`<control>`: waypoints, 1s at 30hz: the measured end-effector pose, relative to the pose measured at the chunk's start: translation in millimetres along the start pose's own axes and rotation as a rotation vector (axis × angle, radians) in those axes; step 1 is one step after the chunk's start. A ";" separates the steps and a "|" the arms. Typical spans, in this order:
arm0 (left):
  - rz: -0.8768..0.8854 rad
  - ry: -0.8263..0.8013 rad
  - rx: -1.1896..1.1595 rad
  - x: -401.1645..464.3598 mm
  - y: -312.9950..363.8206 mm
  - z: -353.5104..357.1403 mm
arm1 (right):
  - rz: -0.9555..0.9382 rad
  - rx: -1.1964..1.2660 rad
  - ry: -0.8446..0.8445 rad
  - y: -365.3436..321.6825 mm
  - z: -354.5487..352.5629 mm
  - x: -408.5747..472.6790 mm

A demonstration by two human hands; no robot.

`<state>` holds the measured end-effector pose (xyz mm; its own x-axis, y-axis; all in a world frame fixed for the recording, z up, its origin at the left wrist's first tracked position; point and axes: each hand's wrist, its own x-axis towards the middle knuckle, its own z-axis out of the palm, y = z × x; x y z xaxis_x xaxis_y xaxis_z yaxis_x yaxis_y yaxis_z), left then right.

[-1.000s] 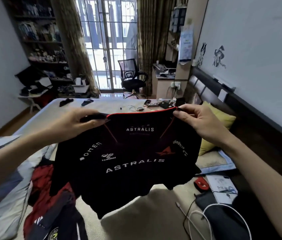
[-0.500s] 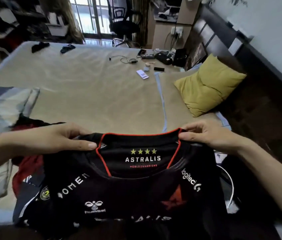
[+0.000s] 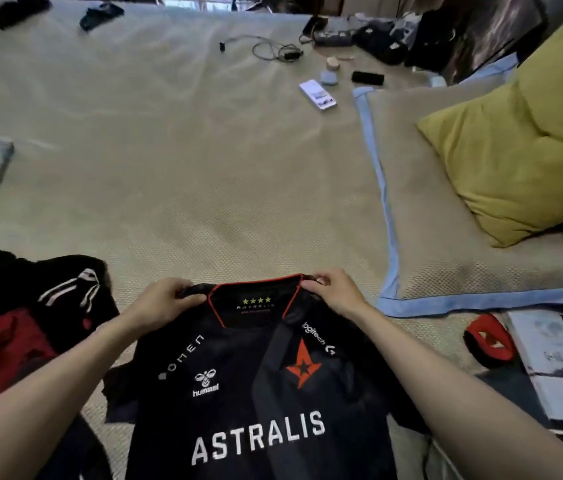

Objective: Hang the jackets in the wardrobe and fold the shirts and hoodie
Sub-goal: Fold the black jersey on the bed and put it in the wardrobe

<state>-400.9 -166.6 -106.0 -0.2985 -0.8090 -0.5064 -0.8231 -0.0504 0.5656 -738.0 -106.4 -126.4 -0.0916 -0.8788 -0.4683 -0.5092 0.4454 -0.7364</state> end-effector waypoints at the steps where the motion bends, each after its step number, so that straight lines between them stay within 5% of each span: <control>1: -0.027 0.022 -0.010 20.6 -8.3 1.6 | -0.015 -0.008 0.018 2.8 5.4 23.5; 13: -0.189 0.168 -0.096 203.7 -93.8 -12.7 | -0.139 -0.149 0.044 29.0 40.1 238.9; 19: -0.184 0.253 0.215 254.8 -70.0 -36.4 | -0.175 -0.350 0.146 11.4 30.0 297.8; 23: -0.157 0.482 0.470 266.9 -66.4 -18.3 | -0.049 -0.184 -0.032 4.3 17.7 308.5; 26: 0.136 0.608 0.652 240.2 -45.9 33.9 | 0.043 -0.088 -0.172 1.5 -0.7 293.6; 30: 0.477 0.440 0.519 154.6 -0.8 156.7 | 0.176 -0.262 -0.237 32.7 -38.3 247.4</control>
<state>-522.1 -199.8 -286.7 -0.5443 -0.8356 0.0738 -0.8064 0.5455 0.2286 -810.1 -315.9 -247.6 -0.0127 -0.7157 -0.6983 -0.7074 0.5000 -0.4996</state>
